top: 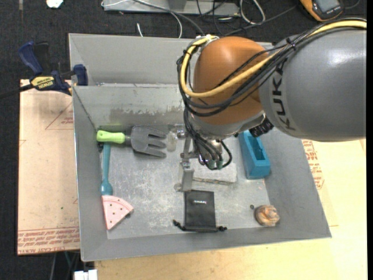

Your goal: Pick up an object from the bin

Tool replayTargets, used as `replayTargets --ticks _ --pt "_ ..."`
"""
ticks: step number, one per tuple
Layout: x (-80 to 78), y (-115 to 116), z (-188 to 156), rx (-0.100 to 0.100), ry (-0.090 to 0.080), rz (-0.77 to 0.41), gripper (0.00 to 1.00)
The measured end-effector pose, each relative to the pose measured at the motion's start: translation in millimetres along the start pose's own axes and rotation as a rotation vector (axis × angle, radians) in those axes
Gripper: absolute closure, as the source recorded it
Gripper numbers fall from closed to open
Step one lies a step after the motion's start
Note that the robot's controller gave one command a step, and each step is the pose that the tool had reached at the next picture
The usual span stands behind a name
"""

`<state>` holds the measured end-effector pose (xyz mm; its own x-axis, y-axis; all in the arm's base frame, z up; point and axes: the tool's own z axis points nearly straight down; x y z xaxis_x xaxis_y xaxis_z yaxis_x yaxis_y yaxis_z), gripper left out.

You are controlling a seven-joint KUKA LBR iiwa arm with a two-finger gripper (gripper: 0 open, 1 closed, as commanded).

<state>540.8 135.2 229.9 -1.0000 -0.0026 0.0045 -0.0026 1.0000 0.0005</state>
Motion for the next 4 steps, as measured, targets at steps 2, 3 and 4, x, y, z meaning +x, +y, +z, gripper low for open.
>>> replayTargets --ticks 2,3,4 --pt "-2.8 -33.1 42.3 -0.002 -0.01 -0.081 0.0" --pt "13.0 -44.3 77.4 -0.001 -0.012 -0.321 0.0" --pt "34.6 -90.0 126.0 0.001 -0.009 -0.571 0.0"
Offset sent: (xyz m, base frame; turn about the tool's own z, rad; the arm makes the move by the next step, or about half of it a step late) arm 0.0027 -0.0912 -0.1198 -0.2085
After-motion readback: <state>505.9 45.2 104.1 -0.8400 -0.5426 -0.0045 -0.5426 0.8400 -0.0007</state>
